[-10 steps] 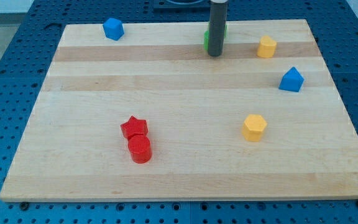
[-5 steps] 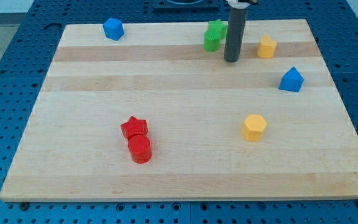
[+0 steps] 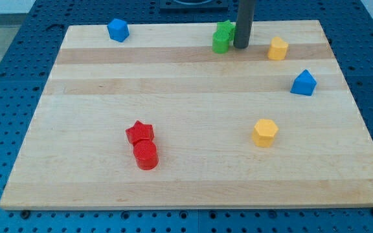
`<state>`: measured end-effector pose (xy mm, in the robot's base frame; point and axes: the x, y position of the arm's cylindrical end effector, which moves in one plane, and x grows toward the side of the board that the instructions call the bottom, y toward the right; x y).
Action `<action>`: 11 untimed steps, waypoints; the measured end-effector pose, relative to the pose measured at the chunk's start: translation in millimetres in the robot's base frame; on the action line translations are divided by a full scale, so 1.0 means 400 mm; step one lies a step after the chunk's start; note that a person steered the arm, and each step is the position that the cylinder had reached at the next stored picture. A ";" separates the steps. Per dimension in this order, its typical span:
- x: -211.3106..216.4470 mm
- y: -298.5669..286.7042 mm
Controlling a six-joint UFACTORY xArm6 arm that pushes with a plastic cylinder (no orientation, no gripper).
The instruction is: Push yellow heart towards blue triangle
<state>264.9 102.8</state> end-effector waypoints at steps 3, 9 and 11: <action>-0.056 0.116; 0.002 0.216; 0.042 0.216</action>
<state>281.6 189.2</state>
